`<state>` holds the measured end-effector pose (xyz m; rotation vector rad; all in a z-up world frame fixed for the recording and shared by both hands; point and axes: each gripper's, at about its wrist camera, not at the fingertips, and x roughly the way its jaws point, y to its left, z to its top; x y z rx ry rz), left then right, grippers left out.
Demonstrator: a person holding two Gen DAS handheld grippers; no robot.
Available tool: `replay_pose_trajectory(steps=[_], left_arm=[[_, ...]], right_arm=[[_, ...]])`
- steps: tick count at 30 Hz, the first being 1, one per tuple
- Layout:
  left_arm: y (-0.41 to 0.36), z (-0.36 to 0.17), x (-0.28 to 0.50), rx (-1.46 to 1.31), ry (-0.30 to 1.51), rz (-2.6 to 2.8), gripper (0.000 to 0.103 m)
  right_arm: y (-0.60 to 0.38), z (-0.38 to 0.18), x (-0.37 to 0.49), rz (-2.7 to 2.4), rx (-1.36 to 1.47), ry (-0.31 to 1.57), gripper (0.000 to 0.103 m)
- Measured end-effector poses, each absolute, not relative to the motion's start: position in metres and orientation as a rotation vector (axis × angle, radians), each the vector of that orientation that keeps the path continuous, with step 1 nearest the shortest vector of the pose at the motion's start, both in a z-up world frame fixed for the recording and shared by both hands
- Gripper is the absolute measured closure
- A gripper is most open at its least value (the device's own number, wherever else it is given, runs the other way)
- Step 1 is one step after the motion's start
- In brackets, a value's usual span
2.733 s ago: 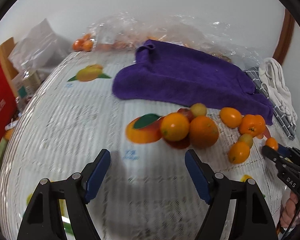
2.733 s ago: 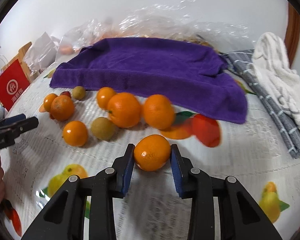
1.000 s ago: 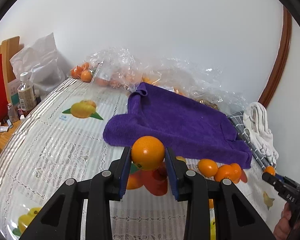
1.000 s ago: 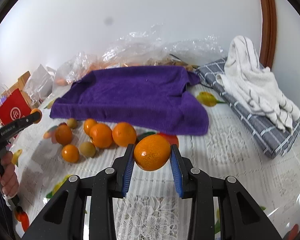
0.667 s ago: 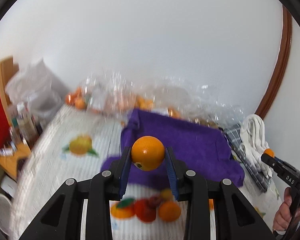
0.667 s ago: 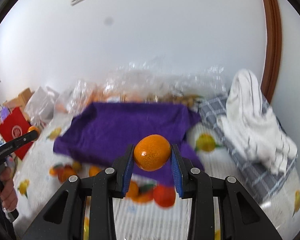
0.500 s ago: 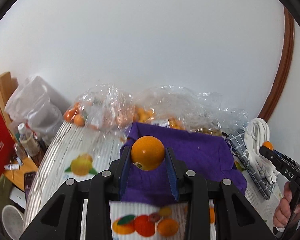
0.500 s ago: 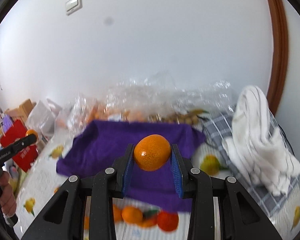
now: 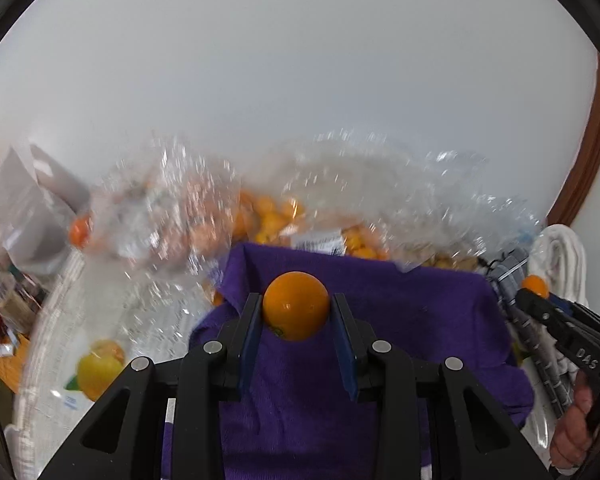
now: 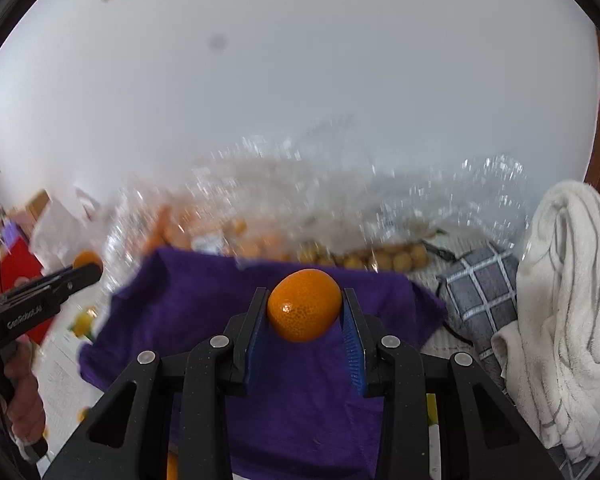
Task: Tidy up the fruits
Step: 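Carry the held oranges in both tools up onto the purple towel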
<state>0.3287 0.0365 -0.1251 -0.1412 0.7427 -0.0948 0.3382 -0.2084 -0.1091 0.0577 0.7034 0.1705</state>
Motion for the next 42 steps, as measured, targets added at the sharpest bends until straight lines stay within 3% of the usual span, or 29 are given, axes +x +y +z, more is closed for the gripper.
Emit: replay_pose_trajectory(steps=[7,37,42], left_arm=[[0.037,-0.158,0.346,-0.129,0.87,-0.123,0.071],[0.014,-0.19,0.362,-0.045,0.978,-0.151,0.071],[0.013,-0.194,0.363,-0.042,0.984,-0.149,0.07]], right_arm=[[-0.219,-0.143,0.359,0.167,0.068,0.812,0.068],[-0.198,-0.198,0.371,0.18,-0.083,0.974,0.068],[-0.199,-0.2,0.372,0.199,-0.086,0.974,0.06]])
